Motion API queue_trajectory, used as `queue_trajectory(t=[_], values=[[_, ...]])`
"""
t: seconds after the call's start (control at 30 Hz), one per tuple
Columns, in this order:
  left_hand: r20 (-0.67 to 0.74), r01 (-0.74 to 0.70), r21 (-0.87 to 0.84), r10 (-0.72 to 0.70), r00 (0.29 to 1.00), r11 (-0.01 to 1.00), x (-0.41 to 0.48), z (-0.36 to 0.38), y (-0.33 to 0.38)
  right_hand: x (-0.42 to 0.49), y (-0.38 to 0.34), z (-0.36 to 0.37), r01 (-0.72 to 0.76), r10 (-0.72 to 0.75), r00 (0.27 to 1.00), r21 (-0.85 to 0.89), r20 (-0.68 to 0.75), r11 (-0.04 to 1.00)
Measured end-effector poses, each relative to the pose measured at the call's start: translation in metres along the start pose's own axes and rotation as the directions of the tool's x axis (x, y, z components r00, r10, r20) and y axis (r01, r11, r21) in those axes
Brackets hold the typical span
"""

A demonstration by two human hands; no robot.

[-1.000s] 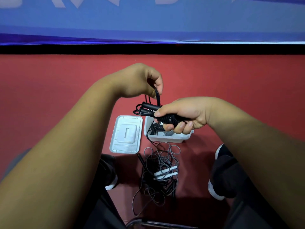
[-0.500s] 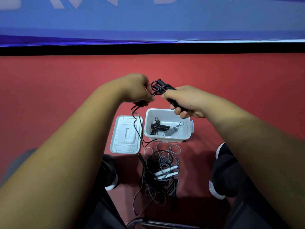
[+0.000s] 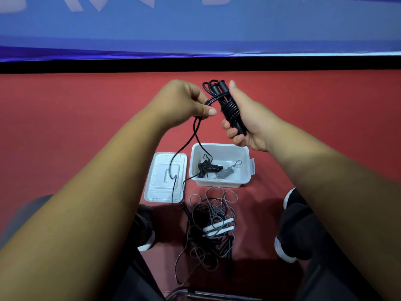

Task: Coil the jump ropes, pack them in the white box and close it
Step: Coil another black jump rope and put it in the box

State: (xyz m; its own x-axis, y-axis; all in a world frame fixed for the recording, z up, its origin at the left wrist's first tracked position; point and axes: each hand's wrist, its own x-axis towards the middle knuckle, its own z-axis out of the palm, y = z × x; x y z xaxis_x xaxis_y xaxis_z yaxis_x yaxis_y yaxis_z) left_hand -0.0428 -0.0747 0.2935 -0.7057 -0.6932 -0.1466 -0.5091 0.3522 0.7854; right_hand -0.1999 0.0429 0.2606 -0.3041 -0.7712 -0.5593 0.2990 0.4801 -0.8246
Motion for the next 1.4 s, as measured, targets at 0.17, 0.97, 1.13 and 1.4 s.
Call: queue_trajectory(t=[0.17, 0.97, 1.13, 1.4], values=[[-0.012, -0.043, -0.045, 0.043, 0.999, 0.998, 0.001, -0.002, -0.001, -0.001, -0.003, -0.003, 0.012, -0.014, 0.999, 0.055, 0.029, 0.998], [0.150, -0.038, 0.076, 0.027, 0.988, 0.996, 0.004, -0.006, -0.016, -0.019, -0.012, -0.004, -0.002, 0.007, 0.926, -0.014, 0.377, 1.000], [0.120, -0.092, 0.149, 0.074, 0.990, 0.985, 0.003, -0.009, -0.021, -0.027, -0.012, -0.006, -0.004, 0.057, 0.833, -0.096, 0.551, 0.995], [0.238, -0.124, -0.024, 0.126, 0.963, 0.992, -0.001, -0.015, -0.017, -0.031, 0.002, -0.005, -0.014, 0.258, 0.711, -0.355, 0.654, 0.935]])
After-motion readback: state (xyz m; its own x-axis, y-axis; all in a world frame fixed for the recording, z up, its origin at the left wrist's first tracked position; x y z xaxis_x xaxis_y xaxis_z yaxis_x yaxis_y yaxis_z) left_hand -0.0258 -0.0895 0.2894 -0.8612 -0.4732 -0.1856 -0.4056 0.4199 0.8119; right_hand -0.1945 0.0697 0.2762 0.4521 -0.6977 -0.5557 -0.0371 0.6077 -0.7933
